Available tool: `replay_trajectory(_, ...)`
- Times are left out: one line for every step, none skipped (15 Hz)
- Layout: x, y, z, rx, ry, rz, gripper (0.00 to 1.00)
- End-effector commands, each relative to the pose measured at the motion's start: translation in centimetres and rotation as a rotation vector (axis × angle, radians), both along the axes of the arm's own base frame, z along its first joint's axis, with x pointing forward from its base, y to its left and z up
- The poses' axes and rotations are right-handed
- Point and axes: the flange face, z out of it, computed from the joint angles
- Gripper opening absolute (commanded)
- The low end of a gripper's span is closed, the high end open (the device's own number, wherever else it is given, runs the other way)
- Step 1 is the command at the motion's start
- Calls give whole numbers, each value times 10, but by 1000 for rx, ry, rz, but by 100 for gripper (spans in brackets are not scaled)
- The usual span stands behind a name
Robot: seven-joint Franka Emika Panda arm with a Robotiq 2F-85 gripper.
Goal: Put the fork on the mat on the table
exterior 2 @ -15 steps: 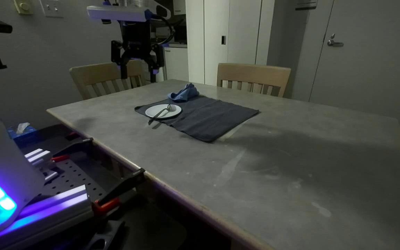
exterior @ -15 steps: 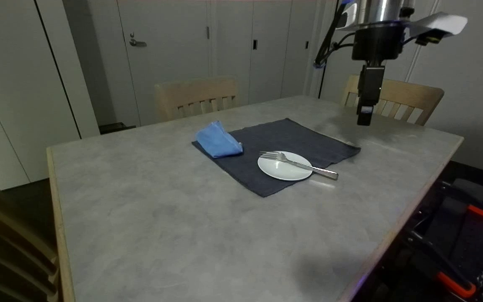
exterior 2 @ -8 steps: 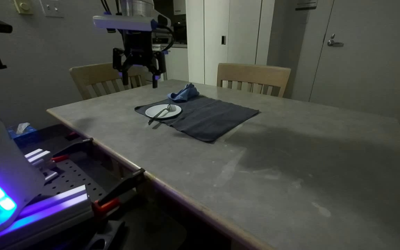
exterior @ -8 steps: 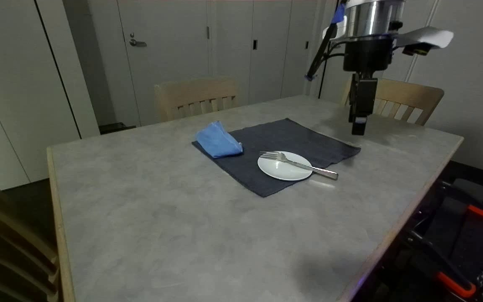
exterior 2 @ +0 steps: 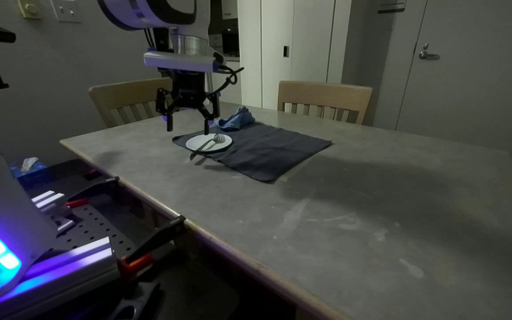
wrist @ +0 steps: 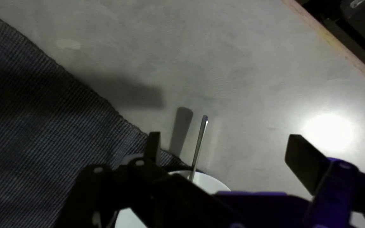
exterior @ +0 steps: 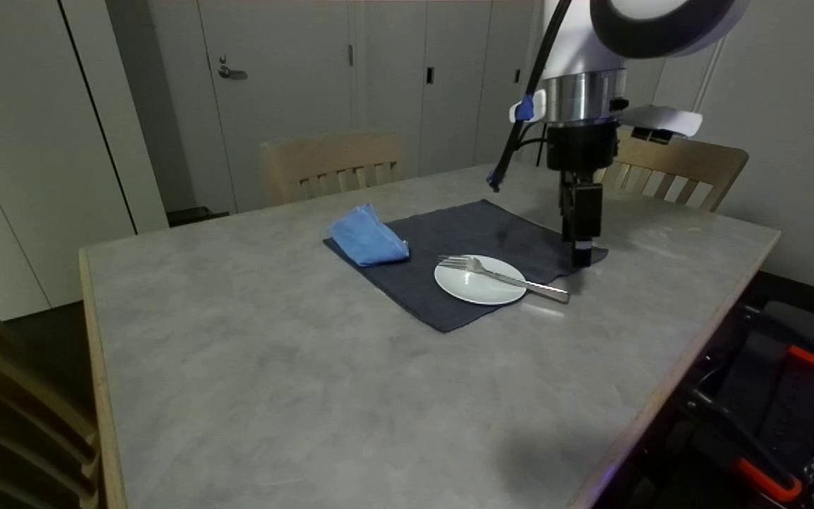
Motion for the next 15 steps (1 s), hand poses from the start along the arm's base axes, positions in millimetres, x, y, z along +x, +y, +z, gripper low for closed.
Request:
replay_trajectory(18, 0, -33, -4, 36, 47, 100)
replay_trajectory(19, 0, -41, -6, 48, 50, 100)
replay_trajectory(20, 0, -47, -10, 60, 50, 100)
replay_trajectory(21, 0, -54, -9, 72, 54, 100)
replay_trajectory(19, 0, -59, -4, 96, 53, 100)
replay_trajectory(18, 1, -63, -5, 122, 45, 100)
replay_trajectory(15, 1, -64, -10, 149, 48, 100)
replay_trajectory(12, 2, -59, -12, 110, 31, 100)
replay_trajectory(11, 3, -62, -11, 118, 30, 100)
replay_trajectory(11, 4, -63, -10, 119, 30, 100)
replay_trajectory(11, 4, -62, -10, 119, 30, 100)
replay_trajectory(11, 5, -62, -10, 118, 31, 100)
replay_trajectory(8, 8, -61, -25, 111, 20, 100)
replay_trajectory(5, 11, -62, -37, 102, 3, 100)
replay_trajectory(4, 13, -62, -47, 81, -18, 100)
